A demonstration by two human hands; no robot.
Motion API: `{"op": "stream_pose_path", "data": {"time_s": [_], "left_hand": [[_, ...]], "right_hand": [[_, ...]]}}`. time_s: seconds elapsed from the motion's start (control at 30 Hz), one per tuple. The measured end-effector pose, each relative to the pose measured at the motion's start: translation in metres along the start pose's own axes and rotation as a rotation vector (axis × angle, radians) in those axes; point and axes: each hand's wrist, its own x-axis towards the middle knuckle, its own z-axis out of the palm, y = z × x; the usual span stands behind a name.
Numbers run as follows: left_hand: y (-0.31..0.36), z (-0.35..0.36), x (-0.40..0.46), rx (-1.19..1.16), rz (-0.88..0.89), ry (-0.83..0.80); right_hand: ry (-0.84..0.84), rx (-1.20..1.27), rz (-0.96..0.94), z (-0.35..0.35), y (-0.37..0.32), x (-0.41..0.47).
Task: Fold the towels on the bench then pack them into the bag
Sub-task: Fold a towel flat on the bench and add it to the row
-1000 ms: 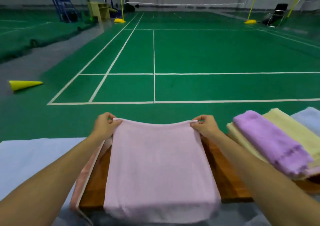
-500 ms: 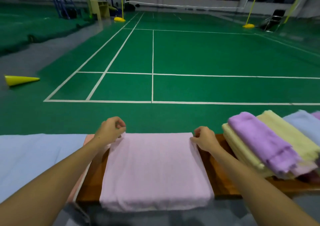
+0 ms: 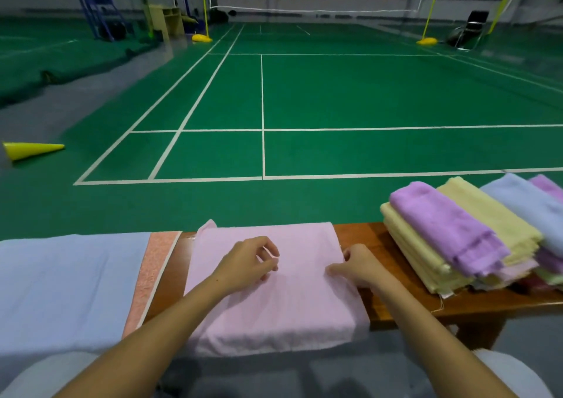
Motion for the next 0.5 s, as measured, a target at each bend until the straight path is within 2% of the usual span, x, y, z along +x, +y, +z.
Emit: {"op": "stream_pose_path", "data": {"time_s": [0.1, 0.23, 0.33, 0.5], "left_hand": [[0.011, 0.014, 0.012, 0.05, 0.052, -0.062], [0.029, 0.028, 0.026, 0.3, 0.148, -0.12], [0.038, 0.033, 0.033, 0.406, 0.223, -0.227], [0.044, 0.03, 0.038, 0.331, 0.235, -0.442]], "right_hand": [[-0.012, 0.031, -0.069, 0.005, -0.003, -0.006], [-0.052, 0.038, -0.209, 0.014, -0.005, -0.008], [-0.133, 0.063, -0.355, 0.02, -0.004, -0.011], [-0.157, 0.212, -0.514, 0.017, 0.001, -0.017]]}}
